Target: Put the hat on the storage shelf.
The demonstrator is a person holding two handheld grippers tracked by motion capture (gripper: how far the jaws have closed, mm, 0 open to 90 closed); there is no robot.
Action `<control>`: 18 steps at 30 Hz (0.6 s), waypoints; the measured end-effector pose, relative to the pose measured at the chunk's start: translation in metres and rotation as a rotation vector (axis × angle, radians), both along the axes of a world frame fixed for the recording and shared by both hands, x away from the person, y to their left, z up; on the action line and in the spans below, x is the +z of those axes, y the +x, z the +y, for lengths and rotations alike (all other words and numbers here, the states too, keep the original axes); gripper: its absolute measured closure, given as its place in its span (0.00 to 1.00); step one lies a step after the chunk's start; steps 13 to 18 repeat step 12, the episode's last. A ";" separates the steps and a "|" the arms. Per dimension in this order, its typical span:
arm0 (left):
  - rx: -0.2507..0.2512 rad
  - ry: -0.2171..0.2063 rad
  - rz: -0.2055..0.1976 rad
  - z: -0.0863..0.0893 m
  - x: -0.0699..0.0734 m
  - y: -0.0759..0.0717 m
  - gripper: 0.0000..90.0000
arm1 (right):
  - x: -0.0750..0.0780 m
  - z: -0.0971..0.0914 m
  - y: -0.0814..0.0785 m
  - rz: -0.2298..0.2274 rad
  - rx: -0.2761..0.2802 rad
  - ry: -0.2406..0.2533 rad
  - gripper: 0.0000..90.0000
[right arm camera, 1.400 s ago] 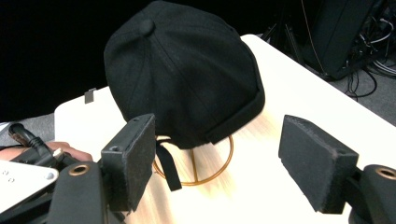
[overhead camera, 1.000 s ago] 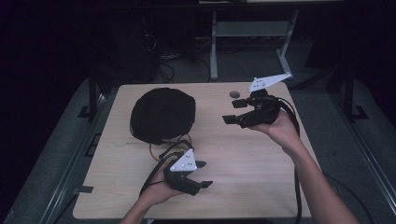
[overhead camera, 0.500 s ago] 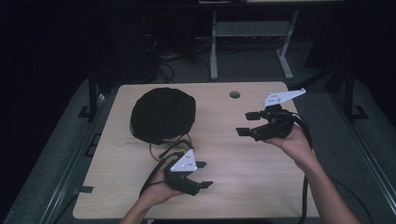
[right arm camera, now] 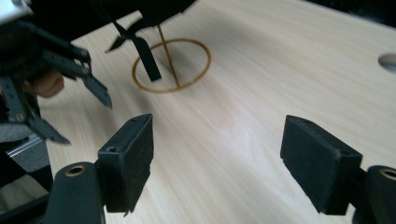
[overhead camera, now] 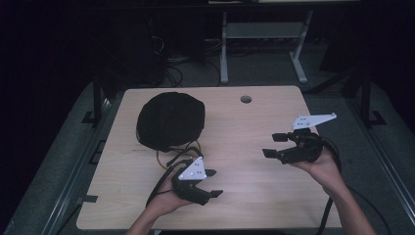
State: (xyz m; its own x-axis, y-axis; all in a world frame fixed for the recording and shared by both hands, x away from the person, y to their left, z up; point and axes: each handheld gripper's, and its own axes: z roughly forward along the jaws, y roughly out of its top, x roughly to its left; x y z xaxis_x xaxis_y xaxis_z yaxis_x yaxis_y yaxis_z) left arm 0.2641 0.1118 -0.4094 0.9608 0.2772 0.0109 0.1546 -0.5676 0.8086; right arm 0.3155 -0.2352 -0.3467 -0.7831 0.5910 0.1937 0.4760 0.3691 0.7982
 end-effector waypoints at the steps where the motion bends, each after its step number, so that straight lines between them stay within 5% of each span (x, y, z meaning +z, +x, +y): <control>1: 0.000 -0.001 0.001 0.000 0.000 0.000 0.39 | -0.003 -0.003 -0.002 0.003 -0.004 0.004 0.28; 11: 0.003 0.009 0.003 0.000 -0.001 0.002 0.39 | -0.028 -0.016 -0.021 0.012 -0.048 -0.014 0.26; 18: 0.003 0.009 0.003 0.000 -0.001 0.002 0.39 | -0.028 -0.016 -0.021 0.012 -0.048 -0.014 0.26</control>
